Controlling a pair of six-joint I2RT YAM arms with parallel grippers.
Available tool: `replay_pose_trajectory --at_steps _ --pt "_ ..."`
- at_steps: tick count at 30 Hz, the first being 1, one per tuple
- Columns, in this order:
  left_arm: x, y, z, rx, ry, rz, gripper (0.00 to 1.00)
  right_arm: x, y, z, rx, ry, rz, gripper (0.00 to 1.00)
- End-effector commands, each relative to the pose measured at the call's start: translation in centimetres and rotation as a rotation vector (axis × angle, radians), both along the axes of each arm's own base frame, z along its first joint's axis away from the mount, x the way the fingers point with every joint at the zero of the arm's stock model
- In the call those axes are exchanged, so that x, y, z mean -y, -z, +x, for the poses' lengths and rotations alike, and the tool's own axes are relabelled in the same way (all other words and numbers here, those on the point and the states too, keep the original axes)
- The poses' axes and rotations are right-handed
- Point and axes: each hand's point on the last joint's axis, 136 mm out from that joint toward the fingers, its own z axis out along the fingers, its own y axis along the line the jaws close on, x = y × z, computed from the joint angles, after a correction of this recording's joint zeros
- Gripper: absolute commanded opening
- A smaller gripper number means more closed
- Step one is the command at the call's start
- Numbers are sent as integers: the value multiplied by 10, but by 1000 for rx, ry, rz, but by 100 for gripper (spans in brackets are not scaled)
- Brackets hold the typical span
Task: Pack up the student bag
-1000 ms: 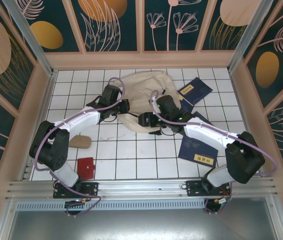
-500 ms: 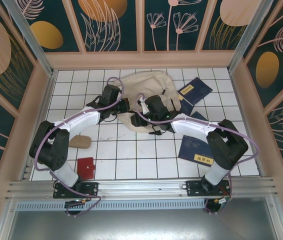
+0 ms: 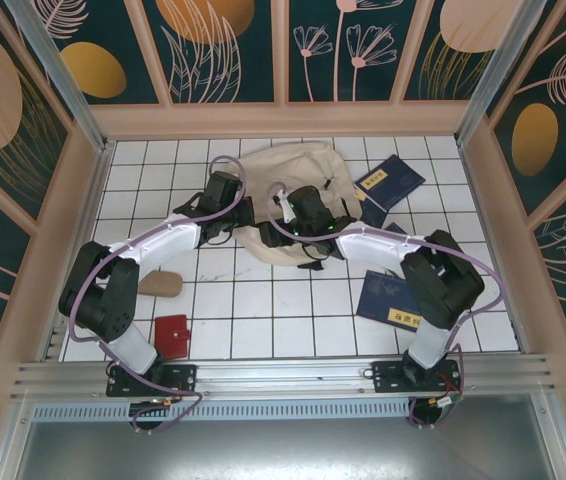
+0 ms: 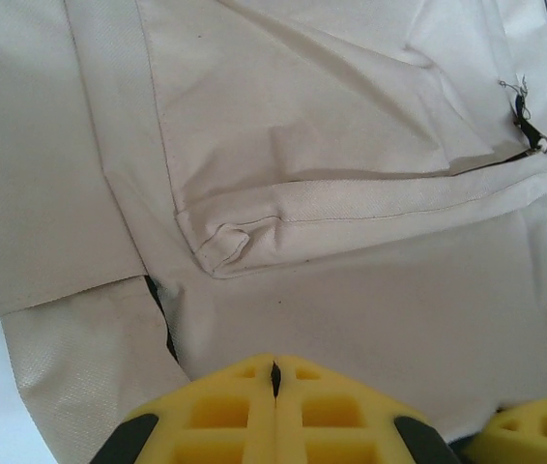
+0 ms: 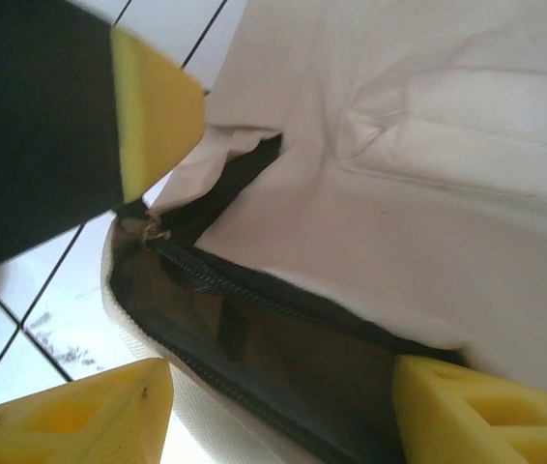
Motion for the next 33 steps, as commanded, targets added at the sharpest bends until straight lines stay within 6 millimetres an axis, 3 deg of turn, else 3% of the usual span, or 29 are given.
replay_pose_trajectory --at_steps 1,4,9,13,14,24,31,33 --pt "-3 3 1 -14 -25 4 0 -20 -3 -18 -12 -174 36 61" --pt "-4 0 2 -10 -36 8 0 -24 -2 -27 -21 -229 57 56" --pt "-5 1 7 -7 -52 16 0 -20 11 -33 -42 -238 26 18" --pt "-4 2 14 -3 -53 31 0 -18 21 -54 -69 -290 35 2" --pt "-6 14 16 -23 -63 54 0 -18 24 -59 -75 -297 37 0" --pt "-22 36 38 -25 -146 181 0 -12 35 -83 -127 -325 64 0" --pt "-26 37 46 -17 -166 223 0 -16 33 -94 -139 -375 74 1" --pt "-27 37 47 -17 -165 228 0 -17 26 -91 -135 -359 86 5"
